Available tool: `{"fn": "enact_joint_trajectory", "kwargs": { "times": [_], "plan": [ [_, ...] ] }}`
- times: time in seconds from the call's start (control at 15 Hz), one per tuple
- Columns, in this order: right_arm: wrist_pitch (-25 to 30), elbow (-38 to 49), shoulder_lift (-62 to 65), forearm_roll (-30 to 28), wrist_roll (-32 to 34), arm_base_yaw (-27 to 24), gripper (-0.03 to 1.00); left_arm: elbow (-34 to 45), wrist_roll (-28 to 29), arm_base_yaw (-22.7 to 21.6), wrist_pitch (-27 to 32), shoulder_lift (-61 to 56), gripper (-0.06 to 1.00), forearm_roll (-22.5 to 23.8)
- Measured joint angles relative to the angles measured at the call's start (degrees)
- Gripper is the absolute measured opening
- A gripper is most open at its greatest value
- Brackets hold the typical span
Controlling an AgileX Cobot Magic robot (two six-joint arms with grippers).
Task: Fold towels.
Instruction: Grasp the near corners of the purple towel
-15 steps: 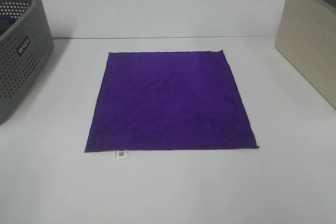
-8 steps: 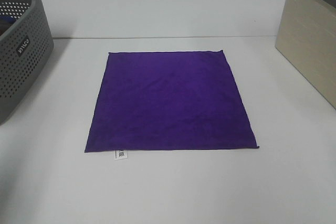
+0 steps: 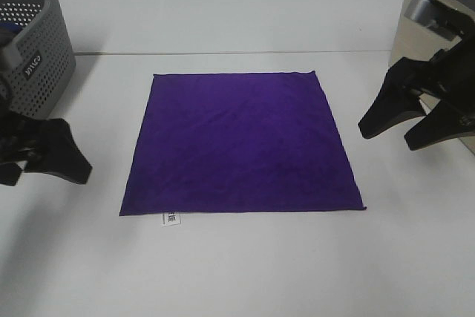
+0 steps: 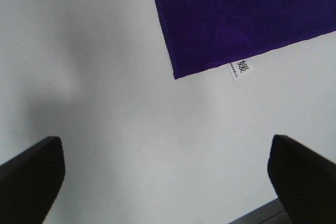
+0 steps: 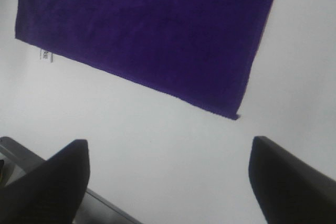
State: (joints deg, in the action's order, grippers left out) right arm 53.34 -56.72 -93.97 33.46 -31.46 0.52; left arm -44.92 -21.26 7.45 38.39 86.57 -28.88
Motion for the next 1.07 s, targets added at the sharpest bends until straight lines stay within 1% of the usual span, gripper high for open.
{"fn": "enact_joint_trajectory", "kwargs": {
  "times": [0.07, 0.2, 0.27, 0.4, 0.53, 0.6, 0.67, 0.73, 0.8, 0.87, 0.93, 1.07],
  "plan": [
    [-2.3, 0.0, -2.4, 0.1, -0.5, 0.0, 0.80, -1.8, 1.0, 1.8, -1.1, 4.7, 0.98, 0.1],
    [-6.1, 0.0, -5.2, -0.1, -0.5, 0.0, 0.80, -7.0, 1.5, 3.8, -1.5, 12.5, 0.98, 0.1],
    [-6.8, 0.0, -5.7, -0.2, -0.5, -0.1, 0.80, -9.5, 1.5, 4.3, -1.5, 16.0, 0.98, 0.1],
    [-7.5, 0.0, -6.8, -1.7, 1.9, -0.3, 0.80, -13.5, 1.5, 4.4, -1.5, 22.8, 0.98, 0.5],
    [-6.7, 0.0, -9.5, -2.9, 1.9, -2.7, 0.80, -15.8, 1.5, 4.4, -1.4, 26.5, 0.98, 1.2],
    [-5.3, 0.0, -11.1, -1.8, 0.4, -5.4, 0.80, -16.6, 1.2, 4.4, -1.1, 27.3, 0.98, 1.4],
    [-3.7, 0.0, -12.5, 1.6, -3.3, -7.8, 0.80, -17.0, 0.8, 4.4, -1.0, 27.7, 0.98, 1.4],
    [-1.8, 0.0, -14.2, 6.6, -8.4, -10.0, 0.80, -17.1, 0.5, 4.4, -0.9, 27.9, 0.98, 1.4],
    [-0.2, 0.0, -15.8, 10.6, -12.3, -10.6, 0.80, -17.4, -0.3, 4.4, -0.3, 28.2, 0.98, 0.9],
    [0.6, 0.0, -17.4, 12.4, -14.6, -10.7, 0.80, -17.6, -1.0, 4.3, 0.4, 28.7, 0.98, -0.2],
    [0.5, -0.1, -19.0, 12.9, -15.8, -10.7, 0.80, -17.8, -1.8, 4.2, 1.0, 29.1, 0.97, -1.5],
    [-1.1, -0.1, -21.8, 12.9, -16.1, -10.7, 0.80, -18.2, -3.2, 4.2, 1.7, 29.8, 0.97, -5.2]
  ]
}}
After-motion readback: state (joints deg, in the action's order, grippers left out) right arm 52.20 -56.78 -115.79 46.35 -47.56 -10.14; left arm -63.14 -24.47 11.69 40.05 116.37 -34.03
